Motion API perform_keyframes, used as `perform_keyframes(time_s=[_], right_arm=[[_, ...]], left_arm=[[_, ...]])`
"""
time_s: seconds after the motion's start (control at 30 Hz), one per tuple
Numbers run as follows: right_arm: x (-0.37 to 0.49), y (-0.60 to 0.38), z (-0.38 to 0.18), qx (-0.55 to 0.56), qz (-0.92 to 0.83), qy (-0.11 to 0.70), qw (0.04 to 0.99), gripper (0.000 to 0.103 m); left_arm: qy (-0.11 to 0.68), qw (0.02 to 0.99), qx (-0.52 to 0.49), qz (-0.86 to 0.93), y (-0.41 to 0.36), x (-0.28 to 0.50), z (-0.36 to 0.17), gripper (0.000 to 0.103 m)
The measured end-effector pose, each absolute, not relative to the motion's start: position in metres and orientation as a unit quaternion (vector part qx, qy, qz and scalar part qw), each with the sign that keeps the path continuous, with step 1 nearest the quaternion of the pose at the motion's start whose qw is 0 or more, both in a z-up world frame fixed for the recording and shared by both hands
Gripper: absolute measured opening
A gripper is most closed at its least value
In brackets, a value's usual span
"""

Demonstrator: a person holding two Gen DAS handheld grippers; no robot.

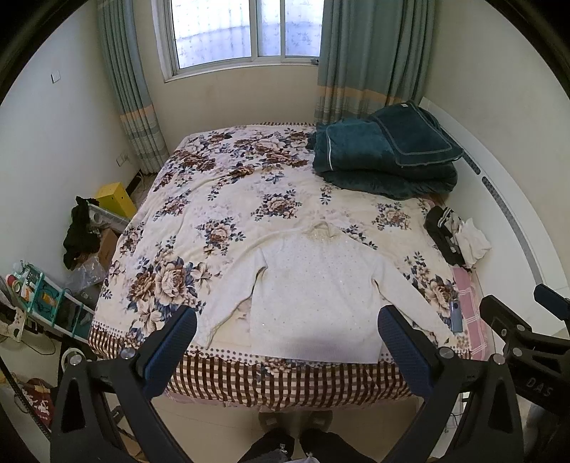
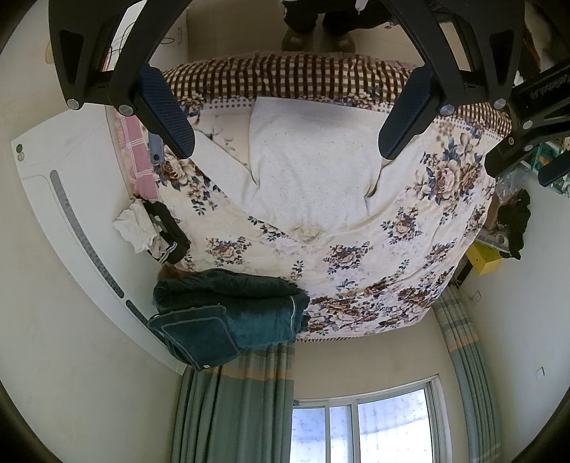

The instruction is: Fold small clothes

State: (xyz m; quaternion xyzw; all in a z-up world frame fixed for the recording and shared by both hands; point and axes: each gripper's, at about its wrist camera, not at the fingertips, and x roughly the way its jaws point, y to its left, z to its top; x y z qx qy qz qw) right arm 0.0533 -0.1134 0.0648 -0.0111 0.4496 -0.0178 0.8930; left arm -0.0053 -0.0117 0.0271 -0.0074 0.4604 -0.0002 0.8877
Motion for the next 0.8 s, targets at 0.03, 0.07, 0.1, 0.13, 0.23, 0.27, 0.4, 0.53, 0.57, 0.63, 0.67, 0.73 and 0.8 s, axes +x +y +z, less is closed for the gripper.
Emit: perform_keyframes(time_s=[0.03, 0.07, 0.1, 0.13, 0.23, 0.27, 0.4, 0.53, 0.57, 0.63, 0.67, 0.73, 0.8], right_arm=[[0.054, -0.113, 0.067, -0.011, -0.017, 0.450, 0.893, 0.103], [0.054, -0.113, 0.067, -0.012, -0.018, 0.449, 0.893, 0.103], [0.052, -0.114, 0.064, -0.011, -0.018, 0.449, 0.893, 0.103], [0.055, -0.115, 0.067, -0.011, -0.017, 0.450, 0.893, 0.103], [0.054, -0.115, 0.065, -0.011, -0.017, 0.449, 0.893, 0.103], [0.053, -0.115, 0.065, -0.012, -0.017, 0.449, 0.894, 0.103], [0.054, -0.115, 0.068, -0.011, -0.017, 0.448, 0.894, 0.103], [0.057, -0.116, 0.074, -0.011, -0.016, 0.448, 0.894, 0.103], [0.056, -0.117, 0.072, -0.010, -0.015, 0.448, 0.894, 0.103], [0.059, -0.116, 0.075, -0.011, -0.016, 0.448, 0.894, 0.103], [0.059, -0.117, 0.074, -0.010, -0.016, 0.448, 0.894, 0.103], [0.061, -0.117, 0.077, -0.010, -0.016, 0.448, 0.894, 0.103], [0.060, -0.118, 0.077, -0.009, -0.014, 0.448, 0.894, 0.103]], left_arm=[[0.460, 0.888, -0.007, 0.000, -0.011, -0.006, 0.027, 0.103], [0.461, 0.887, -0.008, 0.000, -0.012, -0.005, 0.027, 0.103], [0.461, 0.887, -0.009, -0.002, -0.011, -0.007, 0.026, 0.103], [0.461, 0.887, -0.008, -0.002, -0.010, -0.008, 0.026, 0.103], [0.461, 0.888, -0.009, -0.003, -0.010, -0.008, 0.026, 0.103], [0.460, 0.888, -0.009, -0.002, -0.011, -0.009, 0.026, 0.103], [0.460, 0.888, -0.008, -0.002, -0.010, -0.008, 0.027, 0.103], [0.458, 0.889, -0.009, -0.001, -0.009, -0.005, 0.028, 0.103], [0.457, 0.889, -0.010, -0.001, -0.008, -0.004, 0.029, 0.103], [0.457, 0.889, -0.009, -0.001, -0.007, -0.003, 0.029, 0.103], [0.457, 0.890, -0.009, -0.001, -0.007, -0.003, 0.029, 0.103], [0.456, 0.890, -0.010, -0.001, -0.007, -0.002, 0.028, 0.103], [0.456, 0.890, -0.010, 0.000, -0.007, -0.004, 0.028, 0.103]])
